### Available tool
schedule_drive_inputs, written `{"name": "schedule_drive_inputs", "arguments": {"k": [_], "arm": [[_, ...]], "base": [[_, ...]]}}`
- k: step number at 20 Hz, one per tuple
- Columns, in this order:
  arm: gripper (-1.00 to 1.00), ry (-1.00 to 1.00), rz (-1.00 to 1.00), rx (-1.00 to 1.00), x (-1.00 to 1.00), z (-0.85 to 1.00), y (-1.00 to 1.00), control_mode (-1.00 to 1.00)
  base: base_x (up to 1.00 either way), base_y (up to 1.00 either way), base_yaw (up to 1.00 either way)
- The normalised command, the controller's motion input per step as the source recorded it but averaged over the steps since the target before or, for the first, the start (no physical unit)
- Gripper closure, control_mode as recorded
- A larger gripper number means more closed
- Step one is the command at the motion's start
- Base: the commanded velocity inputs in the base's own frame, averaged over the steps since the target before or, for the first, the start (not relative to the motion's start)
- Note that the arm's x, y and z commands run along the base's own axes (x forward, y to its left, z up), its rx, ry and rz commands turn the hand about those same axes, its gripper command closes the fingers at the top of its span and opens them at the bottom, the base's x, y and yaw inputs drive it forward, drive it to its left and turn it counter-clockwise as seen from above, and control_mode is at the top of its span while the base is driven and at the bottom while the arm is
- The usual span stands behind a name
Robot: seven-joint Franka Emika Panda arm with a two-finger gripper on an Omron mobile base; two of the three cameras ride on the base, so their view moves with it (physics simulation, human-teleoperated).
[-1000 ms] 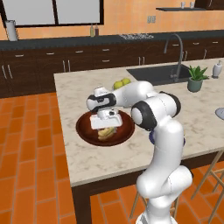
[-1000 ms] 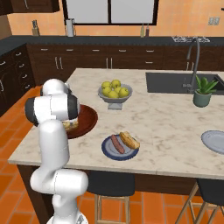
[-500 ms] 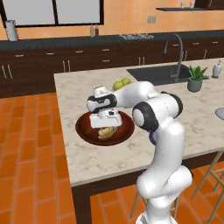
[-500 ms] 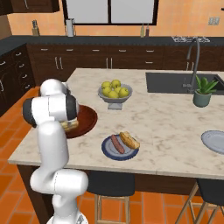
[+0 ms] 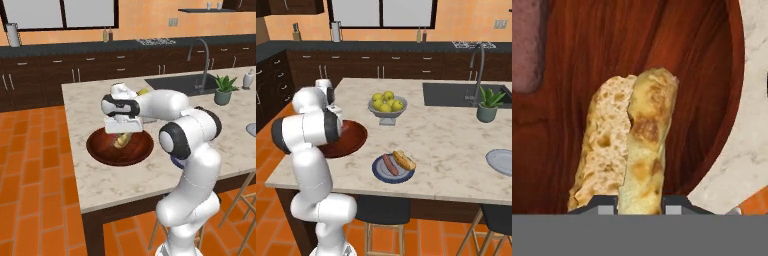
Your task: Place one bun and one sausage from the bowl on each plate.
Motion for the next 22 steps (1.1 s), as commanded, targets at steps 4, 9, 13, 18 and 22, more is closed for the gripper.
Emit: {"name": "schedule_drive_inputs", "arguments": {"k": [4, 9, 13, 18, 22], "arm": [[1.0, -0.08, 0.18, 0.43, -0.59, 0.94, -0.64, -1.0], [1.0, -0.37, 0.22, 0.11, -1.0, 0.89, -0.37, -1.0], [1.0, -0.44, 0.23, -0.05, -1.0, 0.59, -0.24, -1.0], [1.0, -0.14, 0.08, -0.01, -1.0, 0.37, -0.33, -1.0], [1.0, 0.01, 0.07, -0.01, -0.92, -0.05, -0.14, -1.0]], "base": [[0.0, 0.0, 0.0], [0.0, 0.0, 0.0], [0.0, 0.0, 0.0], [0.0, 0.0, 0.0], [0.0, 0.0, 0.0]]}}
